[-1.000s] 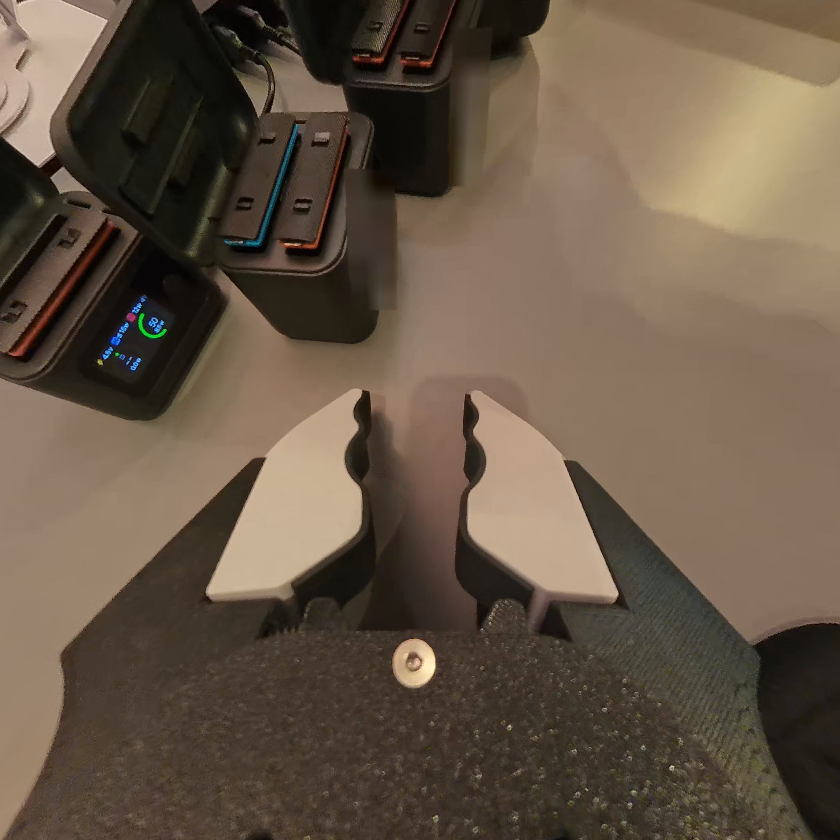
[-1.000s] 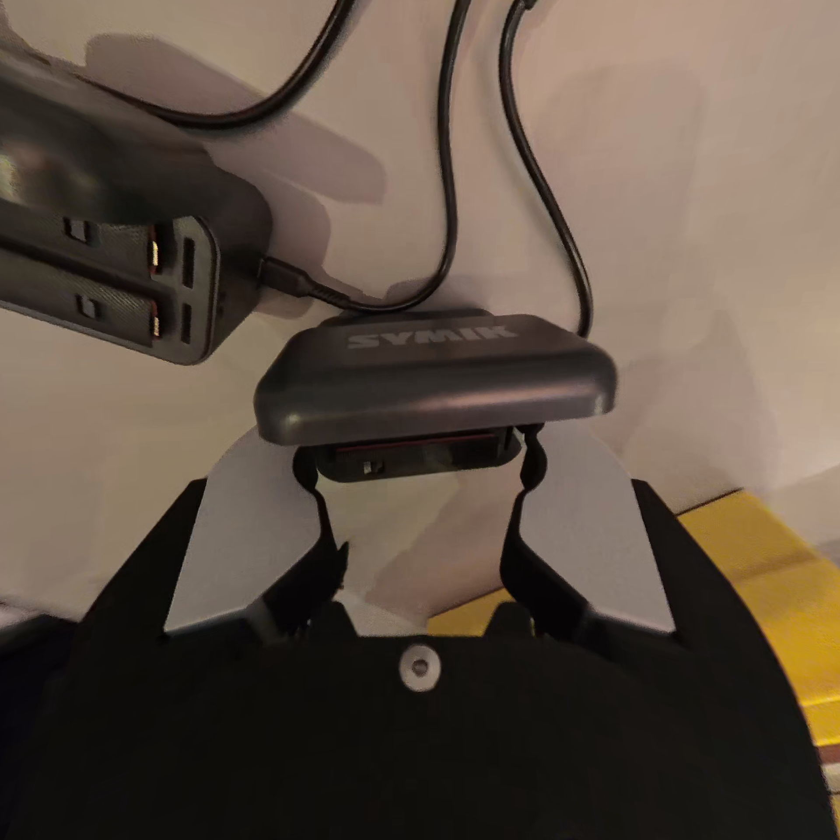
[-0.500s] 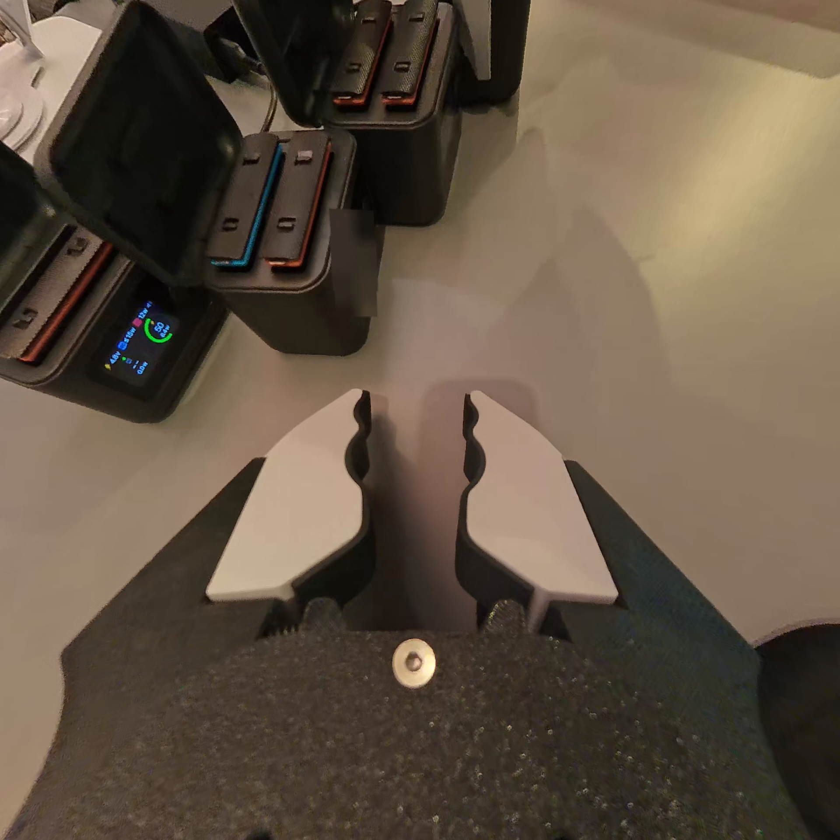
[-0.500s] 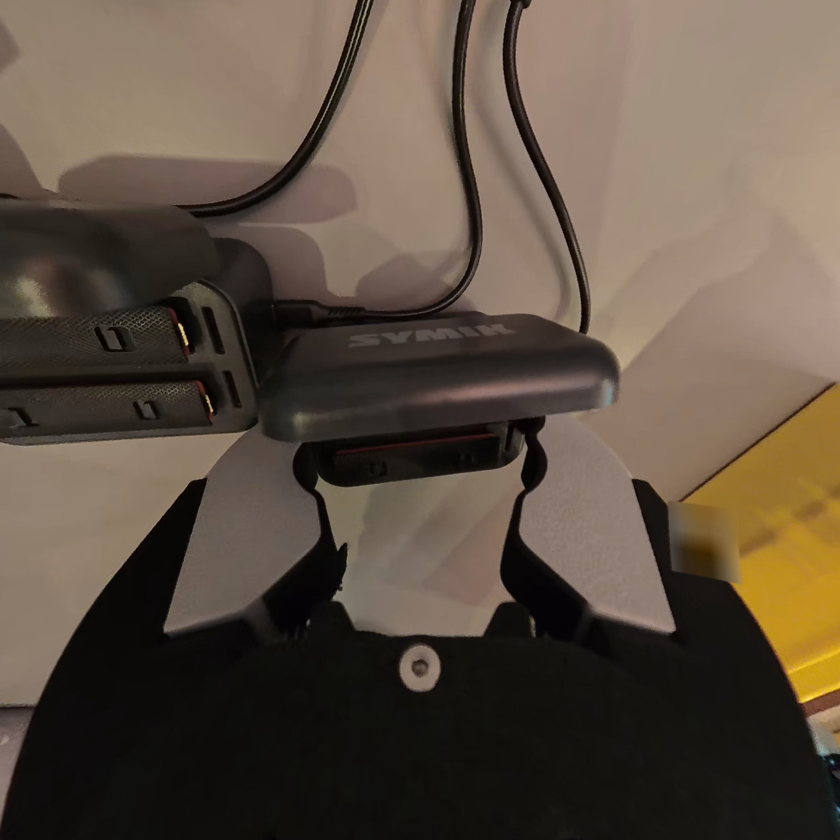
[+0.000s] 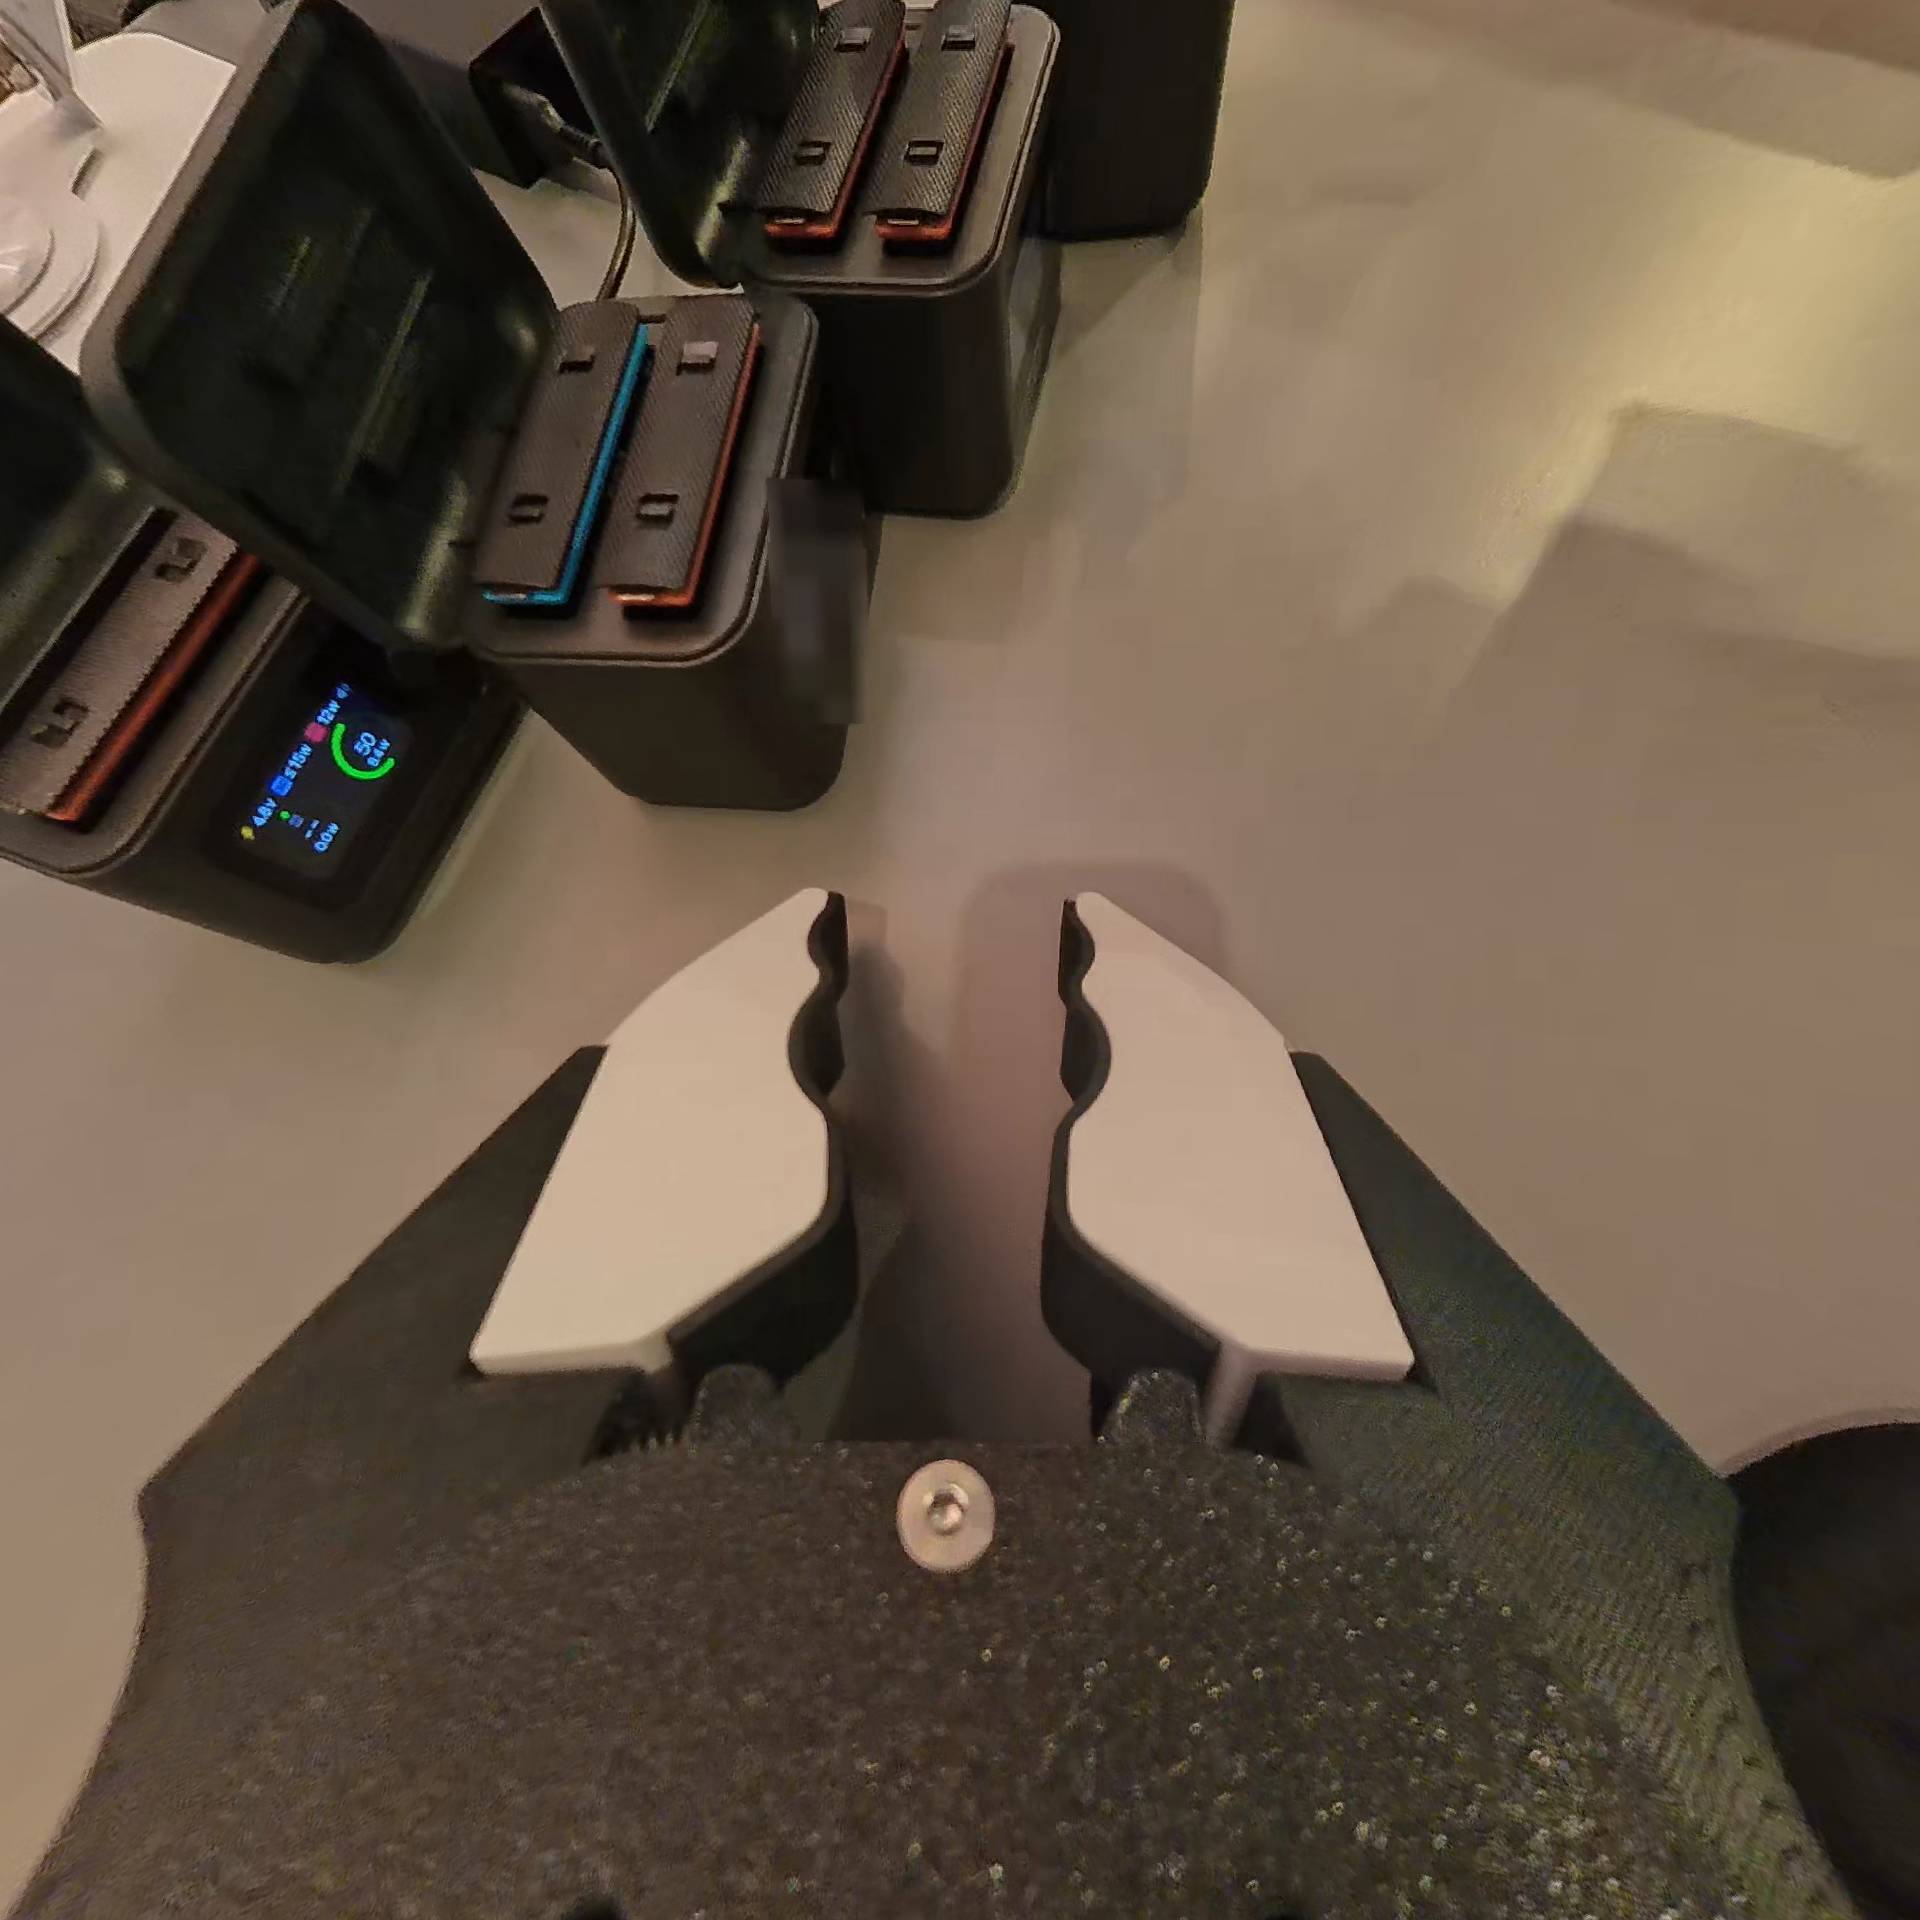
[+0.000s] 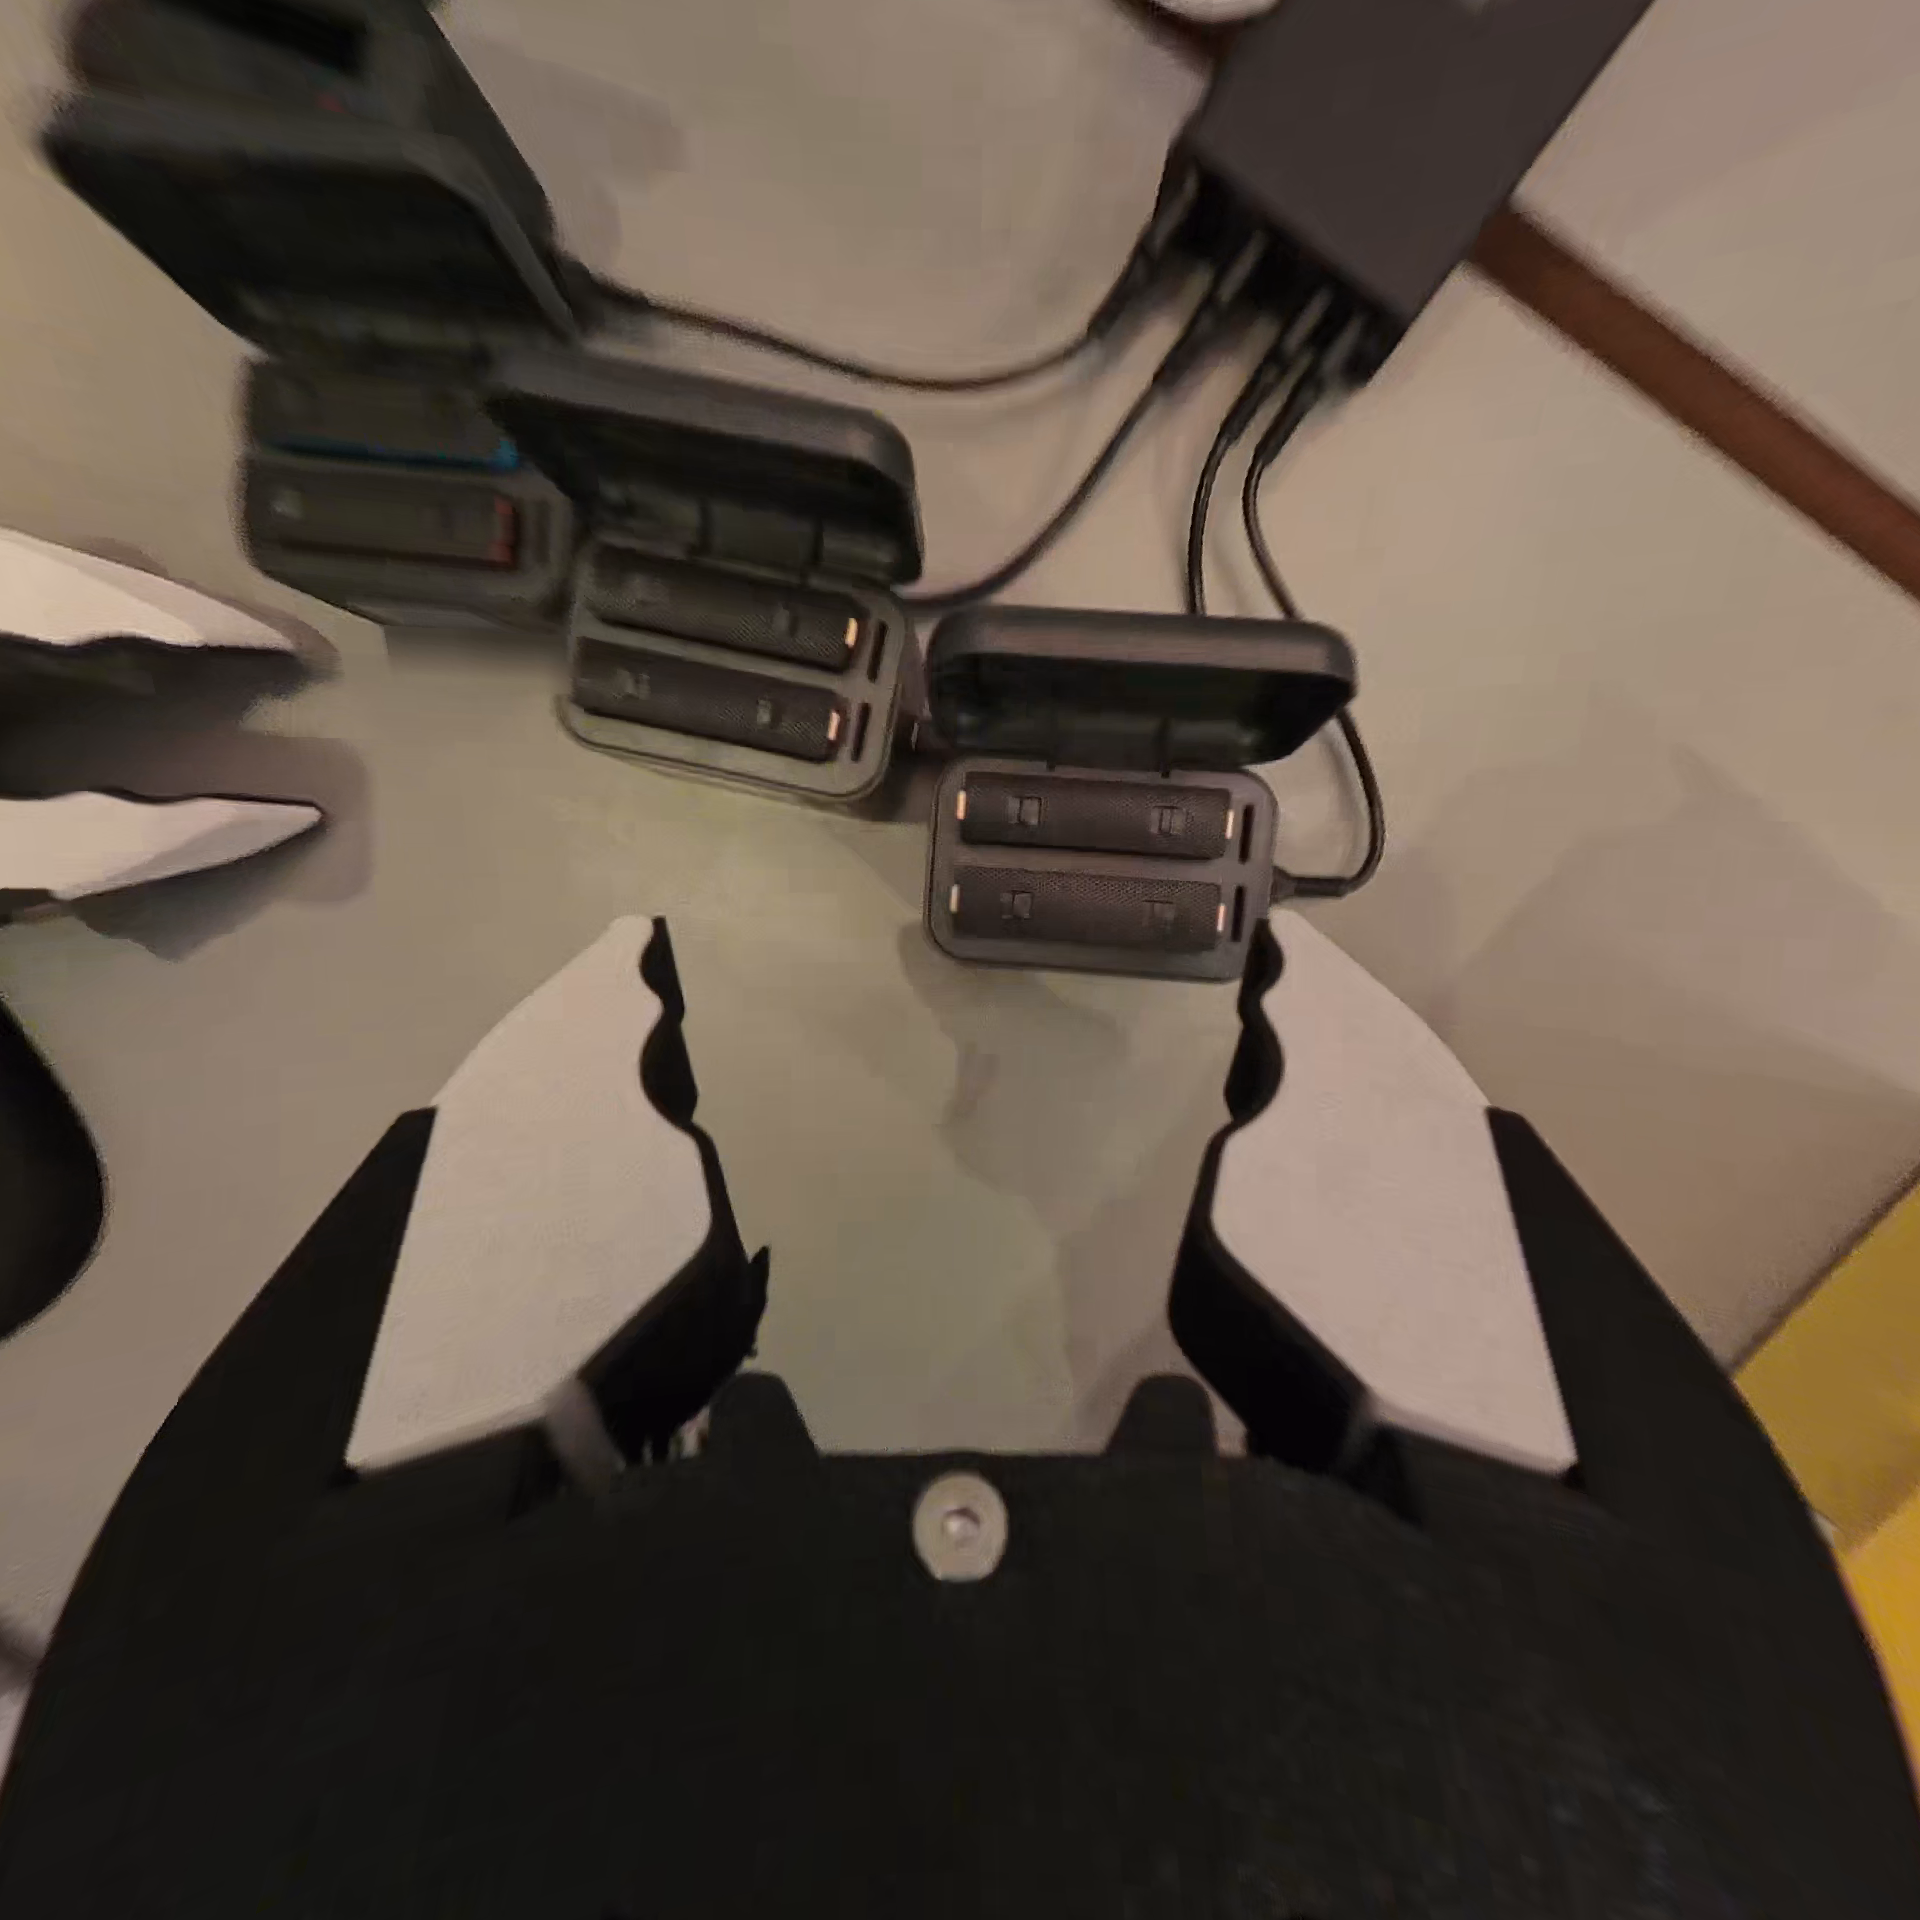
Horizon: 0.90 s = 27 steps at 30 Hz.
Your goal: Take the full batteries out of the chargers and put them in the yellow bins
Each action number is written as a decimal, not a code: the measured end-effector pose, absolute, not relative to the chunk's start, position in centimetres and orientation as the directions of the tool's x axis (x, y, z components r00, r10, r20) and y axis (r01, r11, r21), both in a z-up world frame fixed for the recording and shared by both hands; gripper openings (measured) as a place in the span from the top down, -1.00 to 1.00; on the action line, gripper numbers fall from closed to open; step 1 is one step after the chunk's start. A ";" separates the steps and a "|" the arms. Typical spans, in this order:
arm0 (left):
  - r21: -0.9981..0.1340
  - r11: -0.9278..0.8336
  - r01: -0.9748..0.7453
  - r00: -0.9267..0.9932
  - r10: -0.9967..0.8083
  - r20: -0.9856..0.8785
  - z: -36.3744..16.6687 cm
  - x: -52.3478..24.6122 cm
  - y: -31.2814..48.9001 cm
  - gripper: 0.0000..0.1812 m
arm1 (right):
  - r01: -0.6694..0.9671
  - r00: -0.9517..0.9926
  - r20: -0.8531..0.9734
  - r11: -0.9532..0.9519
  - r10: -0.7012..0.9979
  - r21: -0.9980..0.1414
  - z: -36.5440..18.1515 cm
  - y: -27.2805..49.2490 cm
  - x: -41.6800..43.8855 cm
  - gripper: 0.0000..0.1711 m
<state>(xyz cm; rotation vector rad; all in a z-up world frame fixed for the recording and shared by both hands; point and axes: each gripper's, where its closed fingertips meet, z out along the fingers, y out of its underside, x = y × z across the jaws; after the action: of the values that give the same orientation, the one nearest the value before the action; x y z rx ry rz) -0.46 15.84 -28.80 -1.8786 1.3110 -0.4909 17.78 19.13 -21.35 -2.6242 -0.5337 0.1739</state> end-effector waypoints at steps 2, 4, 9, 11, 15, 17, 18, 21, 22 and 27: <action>-0.773 -0.167 -0.611 0.394 -0.912 -0.115 -28.8 -0.5 15.9 0.57 | 0.295 0.917 -0.035 -0.736 0.397 -0.610 -20.2 18.5 18.1 -0.06; -0.774 -0.165 -0.612 0.394 -0.911 -0.118 -28.8 -0.5 15.9 0.57 | 0.243 0.921 -0.033 -0.640 0.388 -0.729 -19.5 17.4 19.0 0.05; -0.775 -0.160 -0.612 0.396 -0.910 -0.124 -28.7 -0.5 15.9 0.57 | 0.094 0.946 -0.077 -0.495 0.314 -0.864 -20.1 13.8 21.9 0.47; -0.775 -0.157 -0.612 0.397 -0.909 -0.129 -28.7 -0.5 15.9 0.57 | 0.089 0.955 -0.066 -0.490 0.290 -0.867 -21.3 12.5 22.6 0.61; -0.776 -0.153 -0.612 0.397 -0.908 -0.135 -28.7 -0.5 15.9 0.57 | 0.126 0.966 -0.005 -0.489 0.259 -0.863 -23.5 10.4 23.4 0.82; -0.776 -0.154 -0.612 0.397 -0.908 -0.133 -28.7 -0.5 15.9 0.57 | 0.137 0.969 0.012 -0.499 0.246 -0.856 -24.6 9.8 23.7 0.89; -0.776 -0.155 -0.612 0.398 -0.908 -0.132 -28.7 -0.5 15.9 0.57 | 0.143 0.970 0.022 -0.501 0.241 -0.854 -25.0 9.6 23.8 0.91; -0.776 -0.154 -0.612 0.398 -0.908 -0.133 -28.7 -0.5 15.9 0.57 | 0.146 0.971 0.021 -0.517 0.240 -0.844 -26.4 9.4 23.8 0.96; -0.776 -0.154 -0.612 0.398 -0.908 -0.133 -28.7 -0.5 16.0 0.57 | 0.146 0.970 0.017 -0.528 0.241 -0.837 -26.8 9.4 23.7 0.97; -0.776 -0.156 -0.612 0.397 -0.908 -0.131 -28.7 -0.5 15.9 0.57 | 0.171 0.968 0.039 -0.544 0.246 -0.822 -27.5 9.5 23.6 1.00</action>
<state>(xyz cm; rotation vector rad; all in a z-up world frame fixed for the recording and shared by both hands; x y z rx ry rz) -0.49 15.94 -28.70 -1.8680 1.3085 -0.4764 23.57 9.48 -27.48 -2.1577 -0.2922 0.1000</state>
